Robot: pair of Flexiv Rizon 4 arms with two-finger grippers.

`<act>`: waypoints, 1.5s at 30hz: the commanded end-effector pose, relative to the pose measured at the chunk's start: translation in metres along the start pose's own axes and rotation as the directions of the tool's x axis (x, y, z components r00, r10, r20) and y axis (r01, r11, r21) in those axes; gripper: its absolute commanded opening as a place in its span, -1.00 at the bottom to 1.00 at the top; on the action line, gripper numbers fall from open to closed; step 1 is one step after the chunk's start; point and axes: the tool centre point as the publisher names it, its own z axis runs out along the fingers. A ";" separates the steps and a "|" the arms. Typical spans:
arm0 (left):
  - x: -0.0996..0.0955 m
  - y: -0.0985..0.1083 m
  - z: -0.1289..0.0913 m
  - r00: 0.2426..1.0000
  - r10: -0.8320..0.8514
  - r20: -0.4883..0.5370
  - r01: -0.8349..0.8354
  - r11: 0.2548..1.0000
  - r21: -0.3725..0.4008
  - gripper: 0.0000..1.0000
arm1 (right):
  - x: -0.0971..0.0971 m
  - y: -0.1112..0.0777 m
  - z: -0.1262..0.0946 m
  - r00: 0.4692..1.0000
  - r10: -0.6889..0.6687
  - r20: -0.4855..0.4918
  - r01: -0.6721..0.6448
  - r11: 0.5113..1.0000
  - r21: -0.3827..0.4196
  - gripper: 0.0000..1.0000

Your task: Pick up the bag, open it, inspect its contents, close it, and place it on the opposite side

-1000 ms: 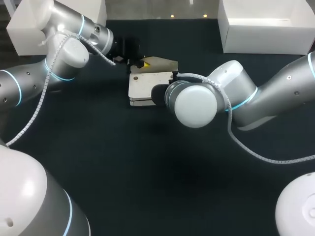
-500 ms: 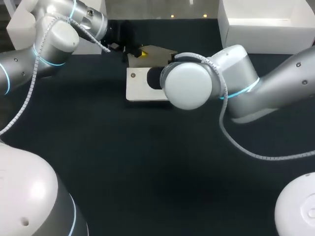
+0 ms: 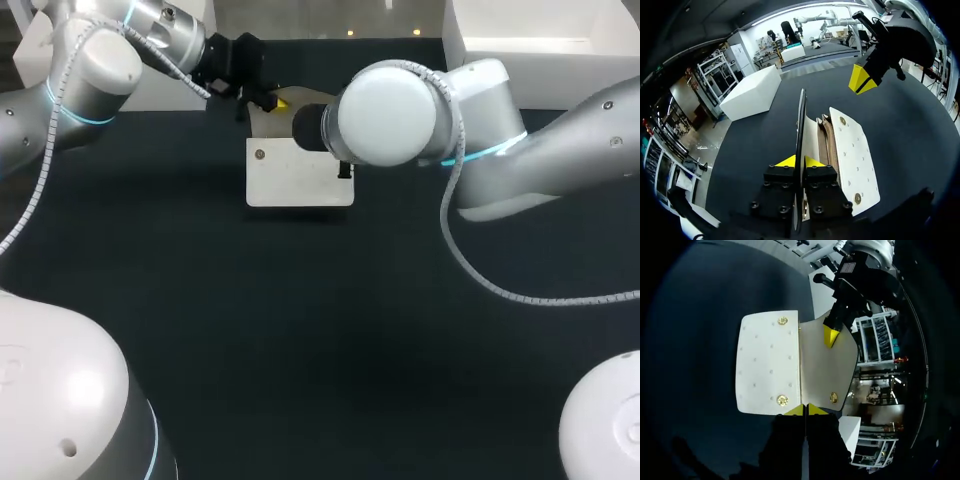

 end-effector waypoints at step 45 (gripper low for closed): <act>0.002 -0.017 -0.018 0.992 -0.117 -0.037 0.116 0.993 -0.033 -1.00 | -0.014 0.011 0.073 0.987 -0.004 -0.164 0.004 1.000 0.005 -1.00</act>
